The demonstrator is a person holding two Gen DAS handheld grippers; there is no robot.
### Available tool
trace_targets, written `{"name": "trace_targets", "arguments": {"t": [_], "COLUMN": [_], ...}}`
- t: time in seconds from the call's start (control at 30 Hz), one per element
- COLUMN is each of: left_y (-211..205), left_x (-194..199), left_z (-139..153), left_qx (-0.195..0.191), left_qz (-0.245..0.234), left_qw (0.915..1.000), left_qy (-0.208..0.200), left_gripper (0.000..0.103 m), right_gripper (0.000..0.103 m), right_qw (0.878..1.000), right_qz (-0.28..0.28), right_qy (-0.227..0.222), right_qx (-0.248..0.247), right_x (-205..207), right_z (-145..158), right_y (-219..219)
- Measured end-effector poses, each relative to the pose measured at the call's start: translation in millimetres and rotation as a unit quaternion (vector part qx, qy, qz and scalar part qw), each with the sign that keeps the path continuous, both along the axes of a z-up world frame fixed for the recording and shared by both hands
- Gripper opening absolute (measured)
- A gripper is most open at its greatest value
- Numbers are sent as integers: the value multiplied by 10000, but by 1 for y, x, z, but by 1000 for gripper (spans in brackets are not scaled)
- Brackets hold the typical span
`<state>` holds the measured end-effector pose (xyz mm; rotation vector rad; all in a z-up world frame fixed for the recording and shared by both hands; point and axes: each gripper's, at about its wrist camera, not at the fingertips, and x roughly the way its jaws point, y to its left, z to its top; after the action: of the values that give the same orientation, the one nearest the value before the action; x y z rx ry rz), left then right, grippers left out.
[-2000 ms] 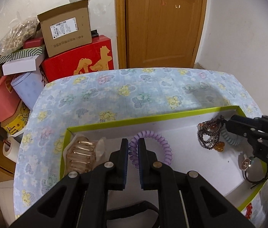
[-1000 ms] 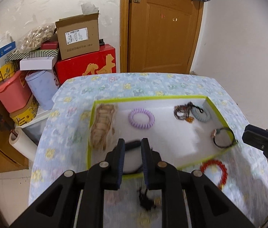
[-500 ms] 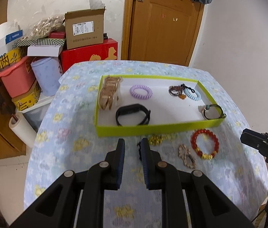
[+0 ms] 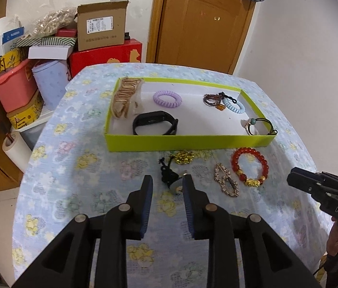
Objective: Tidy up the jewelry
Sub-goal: 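Withdraw both open tools from the tray back over the jewelry, then grasp the bear-charm black hair tie with the left tool while the right tool grasps the red bead bracelet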
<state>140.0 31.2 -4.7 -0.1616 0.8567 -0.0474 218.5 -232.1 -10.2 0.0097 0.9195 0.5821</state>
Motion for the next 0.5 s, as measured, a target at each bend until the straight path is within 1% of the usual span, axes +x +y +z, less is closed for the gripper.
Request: {"name": "trace_targets", "arguments": {"t": [0.07, 0.17, 0.23, 0.27, 0.5], "left_y": [-3, -5, -6, -6, -12], "left_x": [3, 7, 10, 11, 18], "left_z": [-3, -6, -9, -10, -18], "left_qx": [-40, -98, -123, -142, -203], "left_qz": [-41, -80, -81, -77, -166], "left_qw": [10000, 9999, 9998, 9998, 9995], "left_qy": [35, 75, 107, 120, 197], "left_gripper": [33, 34, 36, 38, 40], "right_gripper": [23, 25, 30, 31, 31], "right_qw": [10000, 10000, 9999, 9999, 9997], "right_qz": [5, -30, -65, -78, -119], "right_qy": [8, 28, 38, 38, 90], "right_qx": [-20, -49, -70, -84, -183], "right_x": [1, 5, 9, 10, 24], "right_z": [-2, -5, -6, -7, -15], "right_y": [2, 3, 3, 3, 6]}}
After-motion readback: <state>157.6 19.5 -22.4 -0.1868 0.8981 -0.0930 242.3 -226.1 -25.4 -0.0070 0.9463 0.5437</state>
